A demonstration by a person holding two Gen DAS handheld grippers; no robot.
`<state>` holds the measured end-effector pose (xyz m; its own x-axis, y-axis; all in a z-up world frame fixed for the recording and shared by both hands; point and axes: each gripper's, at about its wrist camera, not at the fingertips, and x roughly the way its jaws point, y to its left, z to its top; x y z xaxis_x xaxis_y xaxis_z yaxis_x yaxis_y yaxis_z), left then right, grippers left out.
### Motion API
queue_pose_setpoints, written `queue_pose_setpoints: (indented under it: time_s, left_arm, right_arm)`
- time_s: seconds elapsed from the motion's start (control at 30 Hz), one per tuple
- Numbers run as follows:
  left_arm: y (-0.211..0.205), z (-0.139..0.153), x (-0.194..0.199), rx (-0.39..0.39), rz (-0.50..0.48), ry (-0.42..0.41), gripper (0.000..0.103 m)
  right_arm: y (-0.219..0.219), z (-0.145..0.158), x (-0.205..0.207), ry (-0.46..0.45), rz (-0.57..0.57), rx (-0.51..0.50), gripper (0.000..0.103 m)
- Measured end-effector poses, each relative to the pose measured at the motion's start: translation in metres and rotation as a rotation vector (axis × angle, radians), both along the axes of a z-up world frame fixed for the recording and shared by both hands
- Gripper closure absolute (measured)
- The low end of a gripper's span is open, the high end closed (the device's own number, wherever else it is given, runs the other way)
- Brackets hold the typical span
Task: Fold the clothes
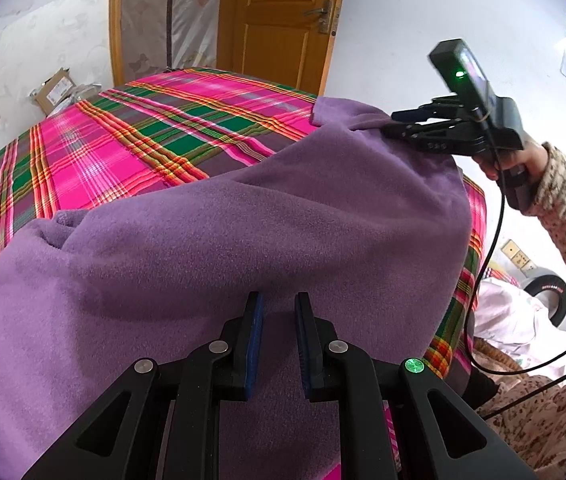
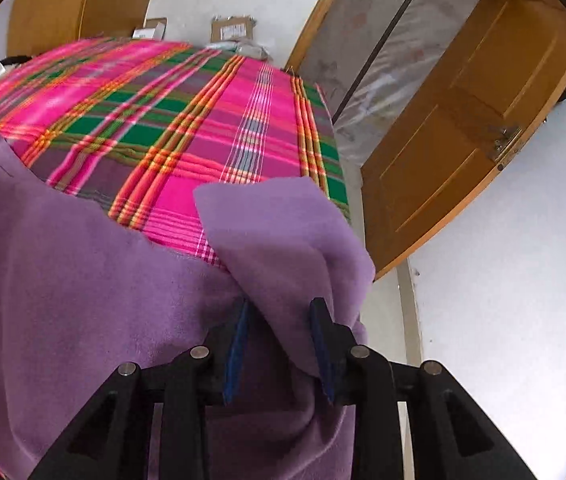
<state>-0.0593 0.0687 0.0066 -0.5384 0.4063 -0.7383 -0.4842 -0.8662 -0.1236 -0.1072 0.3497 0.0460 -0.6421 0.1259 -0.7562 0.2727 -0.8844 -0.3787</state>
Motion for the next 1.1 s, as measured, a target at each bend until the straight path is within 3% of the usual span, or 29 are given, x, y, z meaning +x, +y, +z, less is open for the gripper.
queue_pose_setpoints:
  time_s: [0.13, 0.17, 0.4, 0.63, 0.93, 1.1]
  left_arm:
    - [0.000, 0.000, 0.000, -0.002, 0.001, 0.001, 0.087]
    - [0.001, 0.000, 0.000, -0.003, 0.001, 0.001, 0.087]
    - [0.002, 0.000, 0.001, -0.007, 0.004, 0.002, 0.087]
    - [0.003, 0.000, 0.003, -0.011, 0.008, 0.002, 0.087]
    - [0.005, 0.000, 0.002, -0.010, 0.011, 0.001, 0.087]
    - [0.004, 0.000, 0.003, -0.002, 0.013, 0.001, 0.087]
  right_arm:
    - [0.011, 0.005, -0.002, 0.021, -0.046, -0.041, 0.096]
    - [0.017, 0.008, -0.002, 0.024, -0.063, -0.068, 0.097]
    - [0.069, 0.026, 0.009, 0.086, -0.206, -0.306, 0.099]
    - [0.136, 0.012, 0.035, 0.107, -0.383, -0.572, 0.099]
    - [0.173, -0.014, 0.052, 0.113, -0.528, -0.686, 0.100]
    - [0.189, -0.015, 0.067, 0.166, -0.593, -0.809, 0.100]
